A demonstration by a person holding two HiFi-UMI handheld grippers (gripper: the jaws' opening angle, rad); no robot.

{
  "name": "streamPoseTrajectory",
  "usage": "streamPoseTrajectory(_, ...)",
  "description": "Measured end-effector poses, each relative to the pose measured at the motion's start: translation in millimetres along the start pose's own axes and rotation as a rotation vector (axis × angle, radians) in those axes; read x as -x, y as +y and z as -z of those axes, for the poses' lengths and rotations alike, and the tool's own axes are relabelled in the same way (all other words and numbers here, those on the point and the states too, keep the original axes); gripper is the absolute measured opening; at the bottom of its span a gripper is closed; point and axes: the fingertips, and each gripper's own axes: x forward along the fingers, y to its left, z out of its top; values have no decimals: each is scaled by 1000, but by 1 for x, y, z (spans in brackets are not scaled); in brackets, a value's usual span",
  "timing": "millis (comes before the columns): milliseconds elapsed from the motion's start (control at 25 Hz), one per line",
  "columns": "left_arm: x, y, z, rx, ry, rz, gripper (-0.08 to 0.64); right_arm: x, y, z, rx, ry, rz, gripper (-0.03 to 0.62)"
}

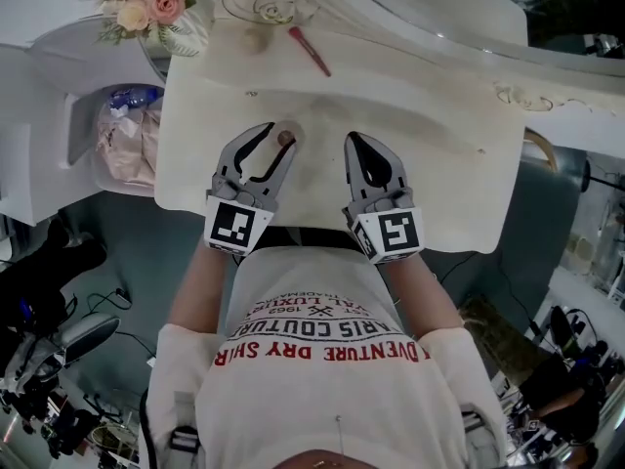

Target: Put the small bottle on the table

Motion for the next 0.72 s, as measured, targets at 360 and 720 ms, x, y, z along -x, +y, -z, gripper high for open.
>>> streamPoseTrajectory(360, 49, -10, -36, -26, -12, 95, 8, 38, 42, -44, 6, -84, 5, 0)
streamPoseTrajectory(720, 100, -4, -88, -89, -118, 101, 8, 68, 78, -80, 82, -175, 53, 0)
